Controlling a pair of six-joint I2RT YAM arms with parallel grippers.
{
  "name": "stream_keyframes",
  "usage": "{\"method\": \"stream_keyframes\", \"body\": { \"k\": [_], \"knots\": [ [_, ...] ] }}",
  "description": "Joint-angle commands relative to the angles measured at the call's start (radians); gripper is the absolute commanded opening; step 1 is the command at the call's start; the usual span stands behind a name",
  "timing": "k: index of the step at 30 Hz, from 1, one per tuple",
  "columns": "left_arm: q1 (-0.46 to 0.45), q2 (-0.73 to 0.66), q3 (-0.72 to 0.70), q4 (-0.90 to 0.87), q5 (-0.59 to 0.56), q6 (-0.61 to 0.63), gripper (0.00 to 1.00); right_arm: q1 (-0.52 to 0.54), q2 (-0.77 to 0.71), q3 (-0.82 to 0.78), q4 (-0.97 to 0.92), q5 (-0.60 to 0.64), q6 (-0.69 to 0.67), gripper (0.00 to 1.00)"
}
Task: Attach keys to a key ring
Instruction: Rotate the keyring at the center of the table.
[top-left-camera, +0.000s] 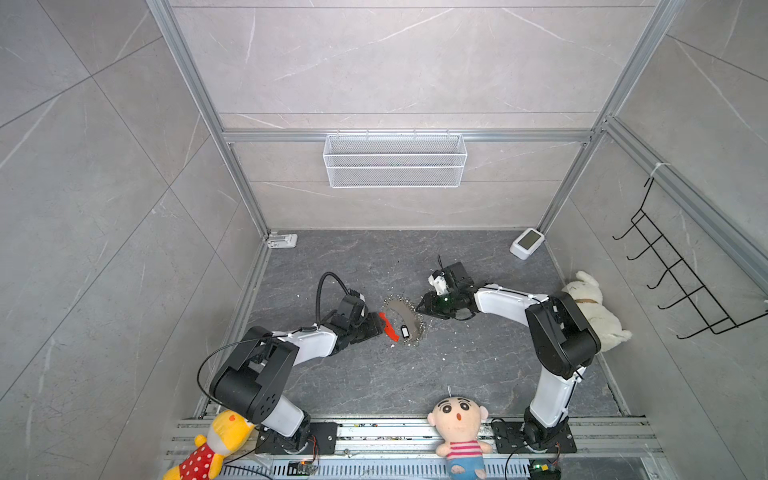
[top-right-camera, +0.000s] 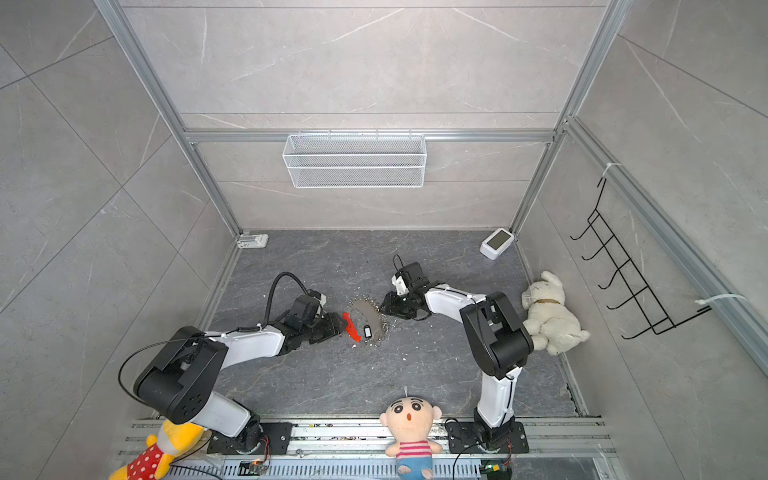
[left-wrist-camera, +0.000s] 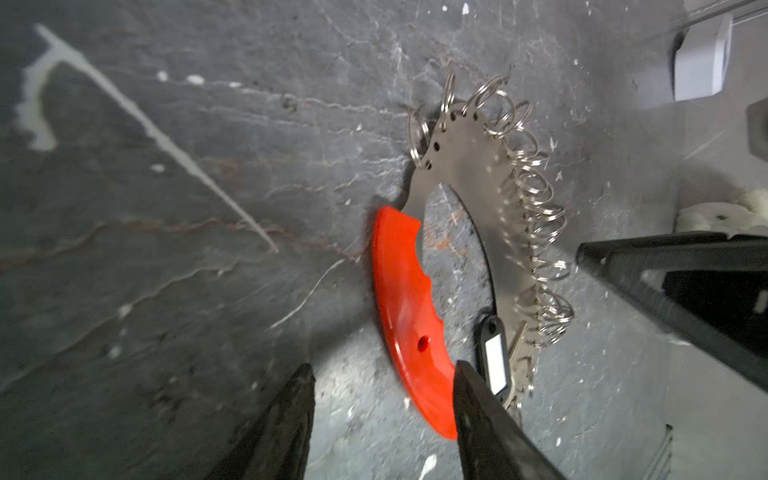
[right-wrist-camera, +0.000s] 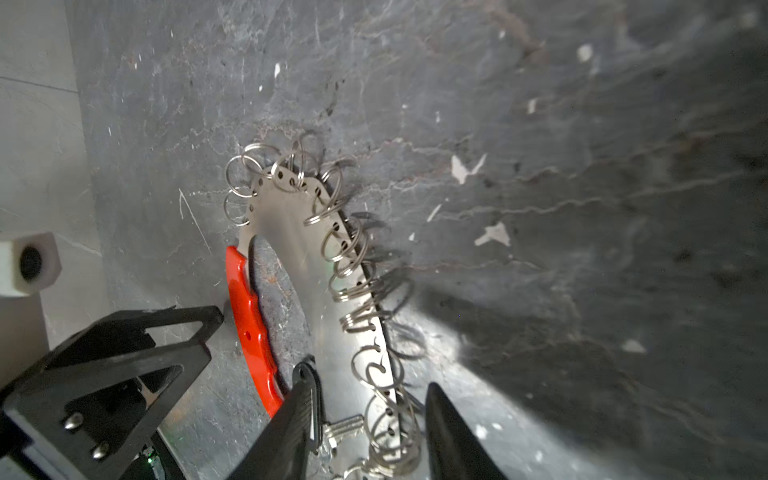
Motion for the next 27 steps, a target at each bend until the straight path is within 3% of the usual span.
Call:
{"method": "stream_keyframes", "body": {
  "k": [1,10,14,18,23,27],
  "knots": [
    [-0.002,0.081,0.032,0.099,0.052,-0.061,0.56,0.018,0.025,-0.006,0.050,-0.034,0.038,0.47],
    [-0.002,0.295,0.224,0.186,0.135,-0.072,0.54,0.038,-0.065,-0.157,0.192,-0.039,0.131,0.46],
    [0.006,0.340,0.277,0.189,0.158,-0.046,0.53,0.037,-0.124,-0.177,0.124,0.044,0.094,0.46],
    [0.037,0.243,0.275,0.025,0.116,0.073,0.53,0.027,-0.198,-0.175,0.012,0.159,0.020,0.46],
    [0.041,0.062,0.319,-0.357,0.050,0.319,0.53,0.023,-0.264,-0.145,-0.080,0.210,-0.068,0.46],
    [0.003,-0.059,0.280,-0.502,0.067,0.425,0.44,0.022,-0.288,-0.154,-0.080,0.211,-0.085,0.46]
  ]
}}
